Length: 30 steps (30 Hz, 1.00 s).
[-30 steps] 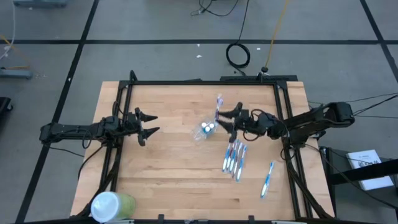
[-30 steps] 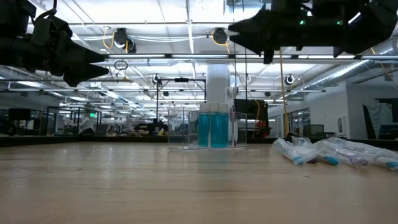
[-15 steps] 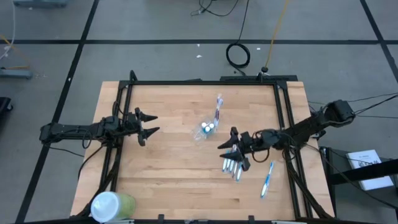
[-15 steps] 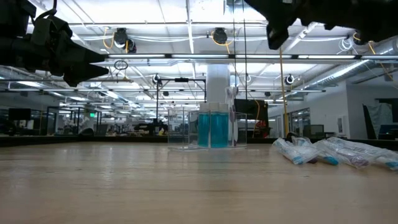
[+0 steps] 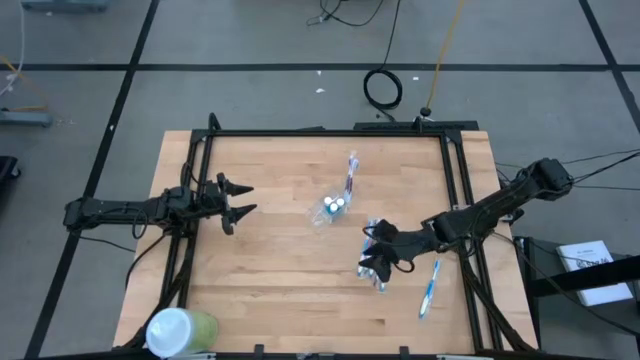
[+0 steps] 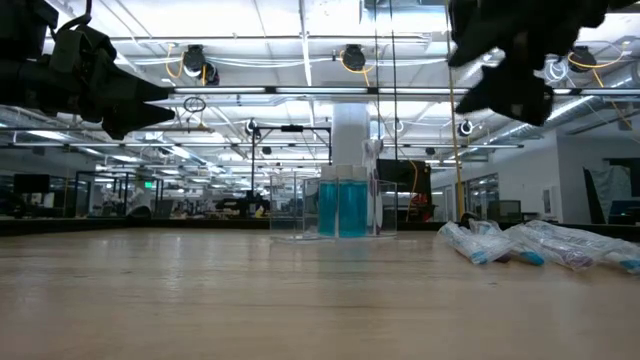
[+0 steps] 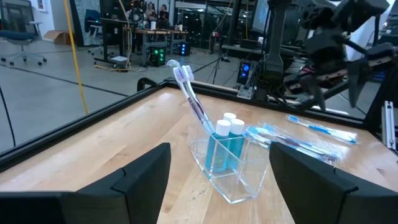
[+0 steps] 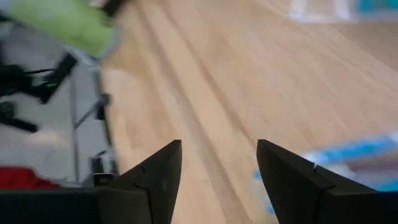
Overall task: Pick & Place toothbrushing station
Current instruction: Put the purple toothbrush into the transparent organizer
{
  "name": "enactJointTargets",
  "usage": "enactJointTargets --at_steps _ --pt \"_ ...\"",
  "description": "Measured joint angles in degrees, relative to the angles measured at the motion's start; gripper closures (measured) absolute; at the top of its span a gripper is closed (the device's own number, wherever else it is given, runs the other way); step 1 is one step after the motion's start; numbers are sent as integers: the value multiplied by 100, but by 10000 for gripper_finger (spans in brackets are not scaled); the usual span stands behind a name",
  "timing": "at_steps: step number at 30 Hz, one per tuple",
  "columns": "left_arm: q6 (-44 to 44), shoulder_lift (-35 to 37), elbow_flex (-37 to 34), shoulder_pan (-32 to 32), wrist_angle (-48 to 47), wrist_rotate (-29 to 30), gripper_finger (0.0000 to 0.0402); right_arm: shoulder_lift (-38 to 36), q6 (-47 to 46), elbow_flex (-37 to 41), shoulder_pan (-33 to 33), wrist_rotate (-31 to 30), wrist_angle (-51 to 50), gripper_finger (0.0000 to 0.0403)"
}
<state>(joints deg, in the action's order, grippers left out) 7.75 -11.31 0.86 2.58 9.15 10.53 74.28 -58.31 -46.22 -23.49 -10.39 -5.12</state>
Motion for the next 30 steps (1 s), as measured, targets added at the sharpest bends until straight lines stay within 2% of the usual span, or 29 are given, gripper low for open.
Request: enactJointTargets --at_steps 8,13,25,30 --pt "0 0 0 -2 4 0 119 7 -1300 -17 66 -38 -1806 211" --pt "0 0 0 -2 6 -1 119 9 -1776 -7 189 -346 -2614 211" --pt "0 1 0 1 4 -1 119 397 -2049 259 438 -429 -2473 211" --pt "0 2 0 -1 4 -1 119 521 -2079 410 505 -119 -2208 211"
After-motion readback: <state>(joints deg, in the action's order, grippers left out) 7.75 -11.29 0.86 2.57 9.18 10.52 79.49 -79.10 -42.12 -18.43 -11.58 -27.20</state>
